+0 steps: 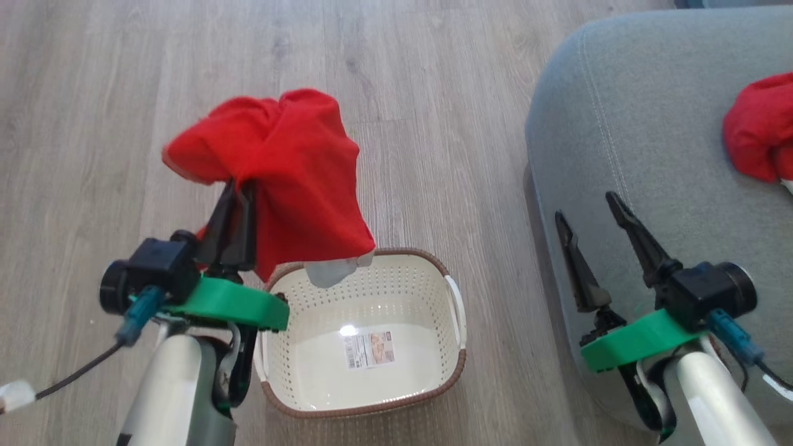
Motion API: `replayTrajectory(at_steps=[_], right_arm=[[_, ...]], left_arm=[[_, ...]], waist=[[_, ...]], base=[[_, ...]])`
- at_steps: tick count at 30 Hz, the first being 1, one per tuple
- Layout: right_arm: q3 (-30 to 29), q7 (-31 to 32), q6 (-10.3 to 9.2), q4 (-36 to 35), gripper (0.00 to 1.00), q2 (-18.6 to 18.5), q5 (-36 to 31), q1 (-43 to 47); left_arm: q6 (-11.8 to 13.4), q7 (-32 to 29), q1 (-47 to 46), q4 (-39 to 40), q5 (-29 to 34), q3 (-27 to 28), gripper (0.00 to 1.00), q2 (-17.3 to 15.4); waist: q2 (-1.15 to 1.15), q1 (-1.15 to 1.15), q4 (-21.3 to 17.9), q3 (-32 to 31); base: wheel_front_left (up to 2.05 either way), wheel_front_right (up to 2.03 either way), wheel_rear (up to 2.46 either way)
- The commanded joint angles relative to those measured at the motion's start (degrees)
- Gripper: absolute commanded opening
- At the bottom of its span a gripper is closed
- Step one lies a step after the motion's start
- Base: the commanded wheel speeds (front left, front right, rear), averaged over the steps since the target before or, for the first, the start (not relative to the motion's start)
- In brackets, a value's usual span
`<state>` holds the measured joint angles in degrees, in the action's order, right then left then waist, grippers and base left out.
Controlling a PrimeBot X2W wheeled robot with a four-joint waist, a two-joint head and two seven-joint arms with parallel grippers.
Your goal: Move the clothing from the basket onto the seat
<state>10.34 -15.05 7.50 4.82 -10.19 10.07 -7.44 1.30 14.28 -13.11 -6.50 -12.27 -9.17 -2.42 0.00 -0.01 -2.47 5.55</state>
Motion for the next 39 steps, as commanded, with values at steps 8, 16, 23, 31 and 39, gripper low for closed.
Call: replayTrajectory(at_steps=[8, 16, 23, 31, 39], right_arm=[[2.03, 0.05, -0.01, -1.8, 1.0, -0.57, 0.22, 0.05], [2.6, 0.05, -0.01, -1.71, 1.0, -0.73, 0.28, 0.25], [3.81, 0.05, -0.01, -2.39, 1.0, -0.68, 0.65, 0.55], [8.84, 0.05, -0.01, -6.89, 1.0, -2.77, 3.45, 0.18], [17.33, 0.05, -0.01, -13.37, 1.0, -8.19, 7.07, -1.06]], left_arm=[[1.14, 0.72, -1.54, 12.97, -1.58, 3.29, 0.0, -0.46], [1.21, 0.72, -2.38, 18.89, -1.81, 2.41, 0.0, -0.46], [-0.8, 0.72, -1.82, 18.46, 0.58, -2.41, 0.0, -0.46], [-3.13, 0.72, -2.18, 16.17, 1.16, -7.28, 0.0, -0.46], [-3.01, 0.72, -3.35, 15.32, 0.89, -7.7, 0.0, -0.46]], waist=[[0.0, 0.01, 0.2, -1.42], [0.0, 0.01, -0.21, -2.16], [0.0, 0.01, -0.49, -2.53], [0.0, 0.01, -0.74, -1.97], [0.0, 0.01, -1.08, -0.41]], base=[[0.0, 0.0, 0.0], [0.0, 0.0, 0.0], [0.0, 0.0, 0.0], [0.0, 0.0, 0.0], [0.0, 0.0, 0.0]])
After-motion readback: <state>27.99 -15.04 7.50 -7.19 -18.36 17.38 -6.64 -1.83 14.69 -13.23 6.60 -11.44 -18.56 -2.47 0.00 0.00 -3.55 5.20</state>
